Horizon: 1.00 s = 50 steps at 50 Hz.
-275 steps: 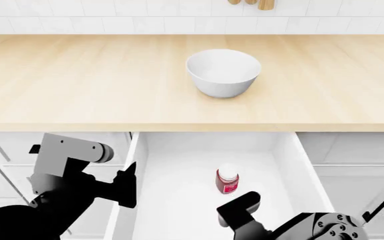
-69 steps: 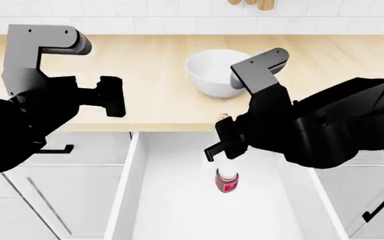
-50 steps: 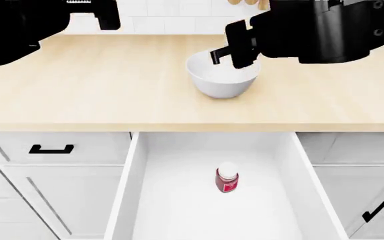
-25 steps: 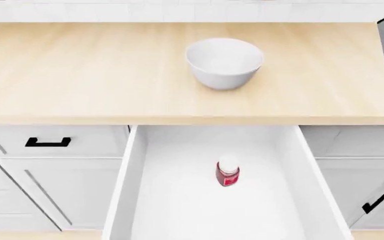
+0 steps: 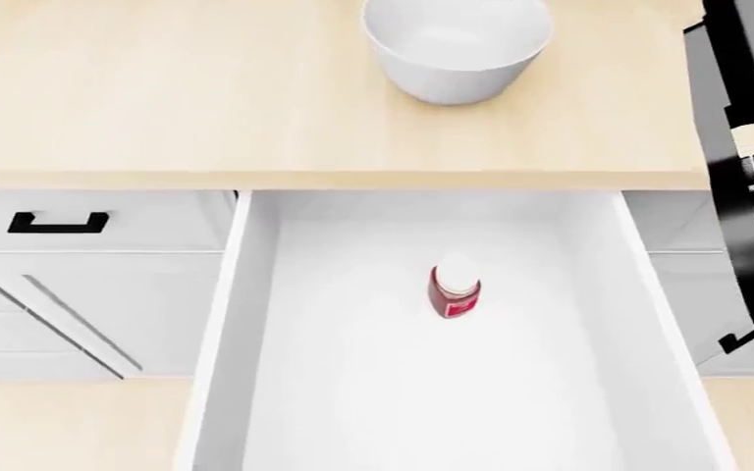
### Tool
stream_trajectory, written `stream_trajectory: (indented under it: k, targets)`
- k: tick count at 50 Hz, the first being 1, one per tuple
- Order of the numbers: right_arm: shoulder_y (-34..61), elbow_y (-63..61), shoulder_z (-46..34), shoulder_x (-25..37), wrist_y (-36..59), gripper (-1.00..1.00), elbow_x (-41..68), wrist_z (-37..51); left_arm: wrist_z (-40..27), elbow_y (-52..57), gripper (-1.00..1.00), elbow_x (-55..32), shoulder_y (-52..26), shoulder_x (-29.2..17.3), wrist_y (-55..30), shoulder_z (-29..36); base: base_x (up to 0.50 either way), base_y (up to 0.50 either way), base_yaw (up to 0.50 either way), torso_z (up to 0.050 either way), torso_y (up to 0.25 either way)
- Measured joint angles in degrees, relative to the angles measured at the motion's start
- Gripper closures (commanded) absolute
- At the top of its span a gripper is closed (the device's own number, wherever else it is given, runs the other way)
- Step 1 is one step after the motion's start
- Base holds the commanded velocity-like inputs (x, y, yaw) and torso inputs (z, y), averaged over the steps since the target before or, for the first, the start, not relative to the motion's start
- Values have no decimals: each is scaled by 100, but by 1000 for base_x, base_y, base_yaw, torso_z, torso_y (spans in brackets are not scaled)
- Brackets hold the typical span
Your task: Place the bar in the bowl and close the drawer.
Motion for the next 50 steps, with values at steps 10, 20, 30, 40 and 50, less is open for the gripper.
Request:
stream_trajectory:
  k: [10,20,30,40,50]
  targets:
    - [88,52,427,-46,-107,100,-367,115,22,-137,-100,54,-33,25,78,23,-1,0,0,0,-50]
    - [102,66,1069,-64,-360,100,-810,257,64,-305,-100,137,-91,75,179,63,0,0,0,0,0]
    - [96,68,1226,-71,-646,100,-814,397,115,-472,-100,215,-137,130,254,114,0,0,0,0,0]
    - [122,63,1253,-76,-792,100,-764,473,137,-517,-100,283,-154,159,274,171,0,0,0,0,-135]
    - [167,68,1109,-75,-885,100,-545,540,147,-511,-100,329,-141,160,272,230,0,0,0,0,-250]
